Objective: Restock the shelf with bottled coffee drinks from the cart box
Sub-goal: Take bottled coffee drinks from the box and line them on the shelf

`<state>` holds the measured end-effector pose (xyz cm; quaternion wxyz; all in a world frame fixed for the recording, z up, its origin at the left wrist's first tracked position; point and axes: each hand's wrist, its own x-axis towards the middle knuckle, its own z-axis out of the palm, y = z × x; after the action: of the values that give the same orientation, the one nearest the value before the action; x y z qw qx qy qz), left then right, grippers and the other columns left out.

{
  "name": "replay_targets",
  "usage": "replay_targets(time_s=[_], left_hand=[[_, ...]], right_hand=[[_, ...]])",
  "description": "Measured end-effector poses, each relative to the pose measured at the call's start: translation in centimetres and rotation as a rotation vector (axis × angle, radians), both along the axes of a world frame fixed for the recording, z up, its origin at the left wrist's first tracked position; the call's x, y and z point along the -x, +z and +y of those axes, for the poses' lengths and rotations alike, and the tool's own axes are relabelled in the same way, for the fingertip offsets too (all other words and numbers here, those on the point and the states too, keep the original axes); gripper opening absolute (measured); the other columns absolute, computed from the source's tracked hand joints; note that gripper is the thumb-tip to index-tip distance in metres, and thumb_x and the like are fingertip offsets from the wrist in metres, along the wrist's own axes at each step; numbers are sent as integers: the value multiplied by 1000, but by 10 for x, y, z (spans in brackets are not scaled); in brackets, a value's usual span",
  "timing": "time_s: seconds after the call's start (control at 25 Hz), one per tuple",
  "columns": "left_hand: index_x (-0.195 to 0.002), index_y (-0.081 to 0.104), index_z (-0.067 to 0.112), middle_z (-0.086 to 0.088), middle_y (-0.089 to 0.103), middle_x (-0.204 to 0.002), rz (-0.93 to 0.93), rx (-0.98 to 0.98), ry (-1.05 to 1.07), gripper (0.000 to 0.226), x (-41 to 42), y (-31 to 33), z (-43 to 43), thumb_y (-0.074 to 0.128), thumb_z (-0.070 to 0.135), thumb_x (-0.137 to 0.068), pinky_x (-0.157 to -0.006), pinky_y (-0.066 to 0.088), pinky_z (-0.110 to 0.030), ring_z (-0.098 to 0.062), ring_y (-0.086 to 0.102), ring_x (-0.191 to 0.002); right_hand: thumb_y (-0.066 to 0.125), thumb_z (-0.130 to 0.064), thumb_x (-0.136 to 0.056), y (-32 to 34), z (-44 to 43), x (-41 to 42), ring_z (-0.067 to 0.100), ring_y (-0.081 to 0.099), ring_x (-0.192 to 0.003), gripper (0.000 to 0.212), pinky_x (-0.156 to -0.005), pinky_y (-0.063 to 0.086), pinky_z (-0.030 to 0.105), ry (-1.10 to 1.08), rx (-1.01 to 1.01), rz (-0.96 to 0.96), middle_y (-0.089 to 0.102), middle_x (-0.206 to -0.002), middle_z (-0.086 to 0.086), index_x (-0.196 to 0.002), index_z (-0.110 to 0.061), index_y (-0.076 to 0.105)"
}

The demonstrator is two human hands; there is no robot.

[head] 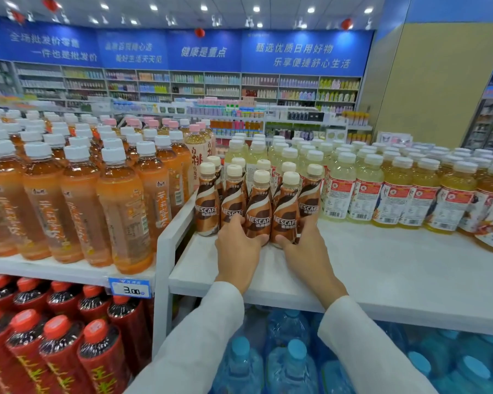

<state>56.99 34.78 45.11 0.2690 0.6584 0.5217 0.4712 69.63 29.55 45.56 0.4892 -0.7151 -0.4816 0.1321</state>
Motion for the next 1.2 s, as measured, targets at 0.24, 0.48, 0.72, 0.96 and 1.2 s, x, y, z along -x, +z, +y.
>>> replay_targets(time_s=[0.24,0.48,0.72,0.96,1.2], left_hand=[[-115,61,16,-1,67,-112,-17,8,72,45,-8,-3,2,83,33,-79,-85,48,-25,-18,62,-104],[-116,62,17,-1,65,-114,-9,-9,70,42,-10,-5,6,81,33,-82,-84,45,-23,-17,61,-105],[-114,58,17,-3,66,-113,1,-3,48,44,-15,-6,12,81,33,-82,-92,55,-37,-22,62,-104],[-117,60,14,-5,66,-114,25,-32,54,44,-17,-6,15,80,33,-83,-90,56,-36,-22,63,-105],[-118,60,14,-4,67,-113,32,-47,55,46,-18,-8,17,80,35,-83,-91,56,-35,-22,63,-105]], right_hand=[[66,-29,-96,-3,10,-2,27,56,-125,43,-102,44,38,1,29,-55,51,-140,3,-116,-32,28],[66,-29,-95,-10,14,-5,25,54,-128,48,-104,43,35,-9,-17,-50,51,-142,3,-129,-27,33],[70,-30,-93,-10,16,-6,23,56,-125,51,-103,46,35,-39,-56,-37,53,-138,3,-132,-22,38],[71,-32,-92,-11,16,-7,23,56,-126,52,-106,46,38,-44,-62,-26,55,-139,3,-132,-22,40],[71,-35,-91,-14,19,-8,23,58,-122,52,-101,46,33,-67,-59,-54,56,-136,2,-131,-23,40]])
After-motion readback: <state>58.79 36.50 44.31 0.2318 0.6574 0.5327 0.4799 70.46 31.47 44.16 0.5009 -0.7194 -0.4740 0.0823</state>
